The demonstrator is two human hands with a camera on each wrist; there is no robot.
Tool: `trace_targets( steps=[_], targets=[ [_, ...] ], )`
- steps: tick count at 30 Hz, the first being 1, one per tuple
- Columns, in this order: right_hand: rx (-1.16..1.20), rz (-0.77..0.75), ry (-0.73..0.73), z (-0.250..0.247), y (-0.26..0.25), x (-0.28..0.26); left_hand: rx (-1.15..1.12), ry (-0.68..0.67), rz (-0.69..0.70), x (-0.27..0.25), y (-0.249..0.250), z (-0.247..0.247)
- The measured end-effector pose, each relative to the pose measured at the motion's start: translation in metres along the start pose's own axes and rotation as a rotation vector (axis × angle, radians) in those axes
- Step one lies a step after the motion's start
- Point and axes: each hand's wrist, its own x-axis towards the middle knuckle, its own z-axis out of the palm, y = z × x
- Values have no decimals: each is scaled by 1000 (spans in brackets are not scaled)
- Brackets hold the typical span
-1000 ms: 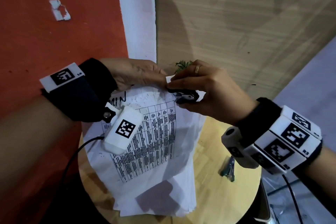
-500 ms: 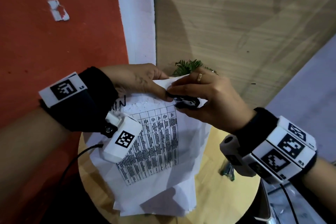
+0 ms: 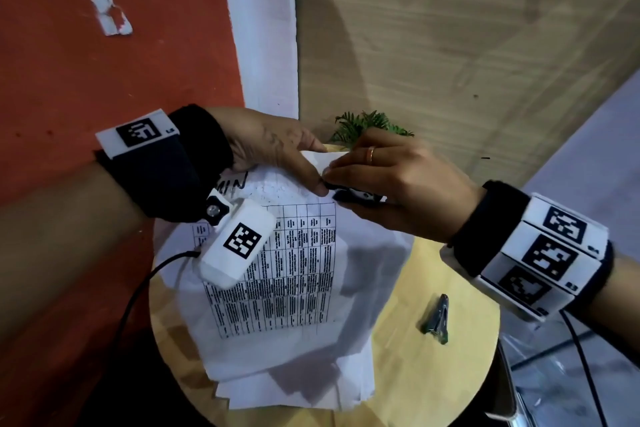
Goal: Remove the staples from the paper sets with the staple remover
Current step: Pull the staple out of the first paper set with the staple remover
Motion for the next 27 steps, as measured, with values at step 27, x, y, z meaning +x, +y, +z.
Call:
trace_targets(
  steps=[27],
  targets=[
    [540,704,515,18,-18,-19,-17,255,306,3,-16,14]
  ],
)
